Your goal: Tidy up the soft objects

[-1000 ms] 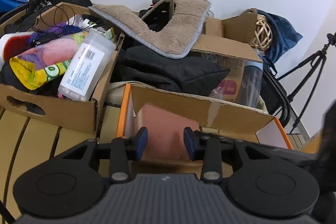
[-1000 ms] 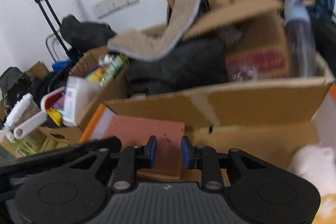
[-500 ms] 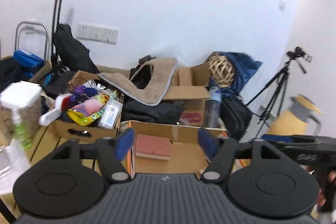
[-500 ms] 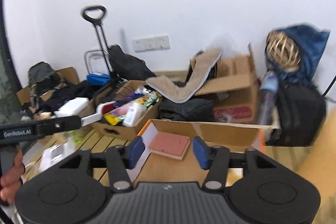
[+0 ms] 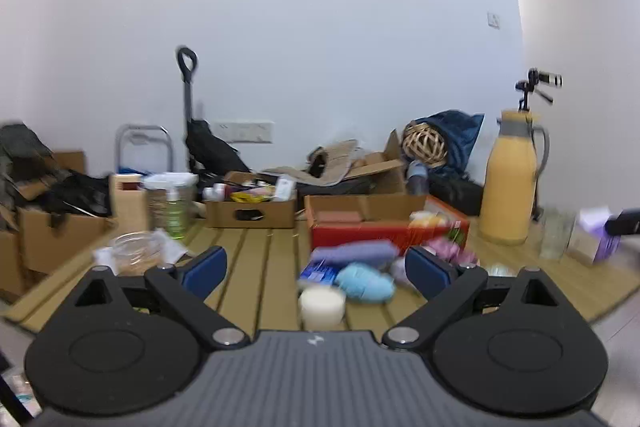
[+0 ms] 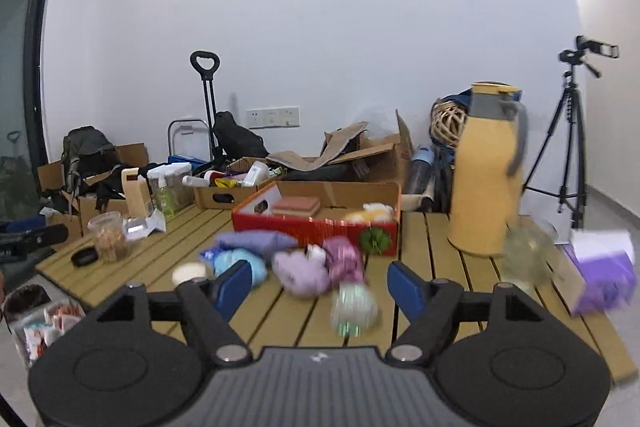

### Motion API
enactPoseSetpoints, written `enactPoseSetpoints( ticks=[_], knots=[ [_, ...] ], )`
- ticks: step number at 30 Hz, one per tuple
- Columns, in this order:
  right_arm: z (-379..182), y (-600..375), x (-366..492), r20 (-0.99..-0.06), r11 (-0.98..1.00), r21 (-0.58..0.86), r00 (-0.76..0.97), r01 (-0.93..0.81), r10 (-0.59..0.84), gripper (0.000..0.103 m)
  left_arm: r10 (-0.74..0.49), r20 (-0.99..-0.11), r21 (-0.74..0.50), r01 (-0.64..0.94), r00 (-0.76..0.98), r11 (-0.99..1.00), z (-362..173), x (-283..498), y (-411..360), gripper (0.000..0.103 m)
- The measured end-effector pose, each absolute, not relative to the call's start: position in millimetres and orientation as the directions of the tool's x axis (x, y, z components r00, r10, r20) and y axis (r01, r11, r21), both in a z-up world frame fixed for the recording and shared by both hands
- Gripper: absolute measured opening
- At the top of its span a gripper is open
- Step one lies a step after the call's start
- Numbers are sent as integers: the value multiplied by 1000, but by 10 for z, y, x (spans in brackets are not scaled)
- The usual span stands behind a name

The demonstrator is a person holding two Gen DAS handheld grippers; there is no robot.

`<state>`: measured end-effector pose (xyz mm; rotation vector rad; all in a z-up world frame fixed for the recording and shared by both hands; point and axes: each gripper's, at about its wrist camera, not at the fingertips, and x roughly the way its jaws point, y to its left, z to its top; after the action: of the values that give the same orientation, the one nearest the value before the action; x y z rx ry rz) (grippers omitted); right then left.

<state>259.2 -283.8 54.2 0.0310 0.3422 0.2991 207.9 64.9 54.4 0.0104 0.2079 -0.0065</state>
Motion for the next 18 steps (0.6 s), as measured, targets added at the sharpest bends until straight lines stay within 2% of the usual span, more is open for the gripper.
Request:
enactPoseSetpoints(
  ticks=[4,6,9,14,18],
  knots=[
    [125,-2739,2058,-292,964,83,919,-252,265,77,-42,-250,-57,28,967,998,257,1704,588,100],
    [-4,-2694,2027,-331,958,76,899,-277,286,77,-58,-283,-50,45,957,998,212,1750,552,100],
    [-39,-2616,2096,-349,964,21,902,-266,256,76,-27,-278,-33,18,960,999,206,1880,532,100],
    [-163,-2558,2330,-371,963,42,891,-264,261,75,-21,-310,-45,7,950,999,86,2210,508,100],
    [-258,-2515,2741,-401,968,49,883,-246,244,75,0,-341,-24,-9,940,1000,-29,2786,486,100]
  ],
)
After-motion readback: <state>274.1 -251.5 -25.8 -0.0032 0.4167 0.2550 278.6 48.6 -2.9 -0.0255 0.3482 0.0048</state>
